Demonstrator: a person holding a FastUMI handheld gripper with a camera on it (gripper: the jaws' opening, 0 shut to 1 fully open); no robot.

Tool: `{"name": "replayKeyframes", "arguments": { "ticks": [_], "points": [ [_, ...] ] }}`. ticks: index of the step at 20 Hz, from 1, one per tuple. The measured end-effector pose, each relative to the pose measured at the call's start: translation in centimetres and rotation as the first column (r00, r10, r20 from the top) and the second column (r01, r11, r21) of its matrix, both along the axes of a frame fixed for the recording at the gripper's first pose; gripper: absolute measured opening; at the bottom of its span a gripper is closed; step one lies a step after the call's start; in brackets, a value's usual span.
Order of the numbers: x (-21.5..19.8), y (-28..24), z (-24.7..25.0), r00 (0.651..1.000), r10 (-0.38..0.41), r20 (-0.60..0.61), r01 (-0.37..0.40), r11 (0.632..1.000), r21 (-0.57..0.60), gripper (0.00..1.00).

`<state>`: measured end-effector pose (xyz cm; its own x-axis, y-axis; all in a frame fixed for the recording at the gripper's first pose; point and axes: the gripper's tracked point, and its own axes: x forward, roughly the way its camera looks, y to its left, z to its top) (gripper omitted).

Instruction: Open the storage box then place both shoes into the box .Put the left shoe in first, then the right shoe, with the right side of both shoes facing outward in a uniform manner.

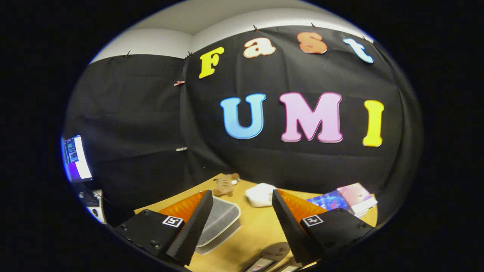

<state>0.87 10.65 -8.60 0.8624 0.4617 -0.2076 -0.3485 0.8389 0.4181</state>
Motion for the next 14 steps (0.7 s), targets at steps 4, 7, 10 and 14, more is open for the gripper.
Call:
{"name": "replayKeyframes", "arguments": {
  "ticks": [4, 7, 10, 14],
  "points": [
    [-1.5, 4.0, -4.3, 0.967, 0.182, -0.177, -0.152, 0.973, 0.175, 0.98],
    [-2.8, 6.7, -8.4, 0.899, 0.306, -0.315, -0.199, 0.923, 0.330, 0.98],
    [-3.1, 8.6, -11.6, 0.801, 0.402, -0.444, -0.131, 0.841, 0.525, 0.98],
    [-3.8, 10.5, -17.6, 0.683, 0.464, -0.564, -0.002, 0.773, 0.634, 0.97]
  ]
}}
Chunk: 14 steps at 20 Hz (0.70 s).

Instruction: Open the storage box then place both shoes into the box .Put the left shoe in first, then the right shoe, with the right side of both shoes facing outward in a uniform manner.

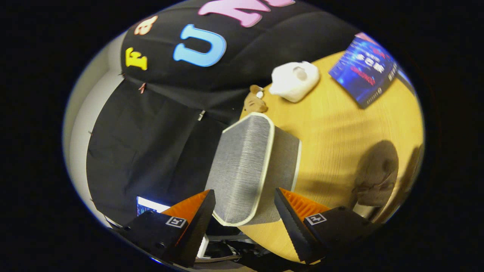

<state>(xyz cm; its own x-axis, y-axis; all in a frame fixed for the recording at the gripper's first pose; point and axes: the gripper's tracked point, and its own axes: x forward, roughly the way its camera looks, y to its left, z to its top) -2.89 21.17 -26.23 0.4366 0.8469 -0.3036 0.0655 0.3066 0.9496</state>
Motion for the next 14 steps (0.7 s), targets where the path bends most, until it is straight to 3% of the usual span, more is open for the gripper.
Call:
{"name": "replayKeyframes", "arguments": {
  "ticks": [3, 6, 14],
  "points": [
    [0.0, 2.2, -1.0, 0.997, 0.017, -0.080, -0.006, 0.991, 0.134, 0.98],
    [1.1, 3.8, -0.7, 0.991, 0.025, -0.132, 0.014, 0.958, 0.285, 0.96],
    [1.5, 5.1, -1.1, 0.982, 0.078, -0.174, 0.017, 0.874, 0.486, 0.95]
  ]
}}
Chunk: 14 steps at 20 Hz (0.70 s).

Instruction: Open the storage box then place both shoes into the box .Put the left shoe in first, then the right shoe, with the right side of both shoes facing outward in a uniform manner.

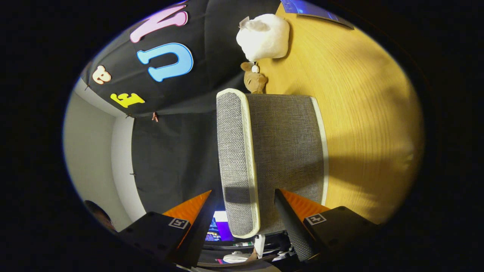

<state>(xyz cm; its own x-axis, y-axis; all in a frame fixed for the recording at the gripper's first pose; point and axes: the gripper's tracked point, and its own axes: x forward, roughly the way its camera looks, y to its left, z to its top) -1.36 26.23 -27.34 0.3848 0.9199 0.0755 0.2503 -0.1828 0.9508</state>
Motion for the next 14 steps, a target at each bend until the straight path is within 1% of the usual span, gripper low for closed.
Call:
{"name": "replayKeyframes", "arguments": {
  "ticks": [2, 4, 5, 6, 7, 8, 9, 10, 11, 14],
  "points": [
    [0.3, 0.6, 0.6, 1.000, 0.001, 0.001, -0.001, 0.999, 0.046, 0.95],
    [0.3, 0.7, 0.9, 1.000, 0.006, 0.012, -0.006, 0.998, 0.065, 0.95],
    [0.3, 0.6, 1.0, 1.000, 0.003, 0.012, -0.004, 0.997, 0.074, 0.90],
    [0.3, 0.5, 1.2, 1.000, 0.002, 0.017, -0.004, 0.997, 0.082, 0.81],
    [0.1, 0.6, 1.0, 1.000, 0.008, 0.025, -0.010, 0.997, 0.075, 0.69],
    [0.0, 0.6, 0.2, 1.000, 0.016, 0.025, -0.017, 0.999, 0.049, 0.66],
    [0.0, 0.0, 0.8, 1.000, 0.005, 0.029, -0.008, 0.997, 0.079, 0.31],
    [0.3, -0.5, 1.6, 0.999, -0.019, 0.048, 0.015, 0.996, 0.083, 0.19],
    [0.4, -0.8, 1.7, 0.996, -0.030, 0.079, 0.026, 0.998, 0.057, 0.07],
    [0.5, -1.1, 2.8, 0.992, -0.038, 0.123, 0.037, 0.999, 0.012, 0.05]
  ]
}}
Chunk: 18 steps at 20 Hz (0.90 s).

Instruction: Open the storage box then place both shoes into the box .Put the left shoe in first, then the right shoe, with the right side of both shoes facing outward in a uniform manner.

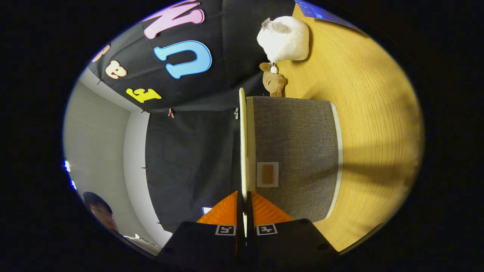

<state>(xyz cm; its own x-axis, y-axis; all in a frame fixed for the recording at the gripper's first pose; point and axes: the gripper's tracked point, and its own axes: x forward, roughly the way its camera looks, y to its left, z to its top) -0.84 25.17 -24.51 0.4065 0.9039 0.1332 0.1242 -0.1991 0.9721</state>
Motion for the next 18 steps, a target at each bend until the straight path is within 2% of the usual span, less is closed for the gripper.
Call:
{"name": "replayKeyframes", "arguments": {
  "ticks": [8, 12, 18],
  "points": [
    [1.3, 0.7, 8.3, 0.988, -0.061, 0.143, 0.075, 0.992, -0.097, 0.06],
    [2.5, 3.1, 12.8, 0.971, -0.055, 0.231, 0.095, 0.981, -0.168, 0.06],
    [4.0, 9.0, 18.2, 0.954, -0.036, 0.297, 0.096, 0.977, -0.189, 0.06]
  ]
}}
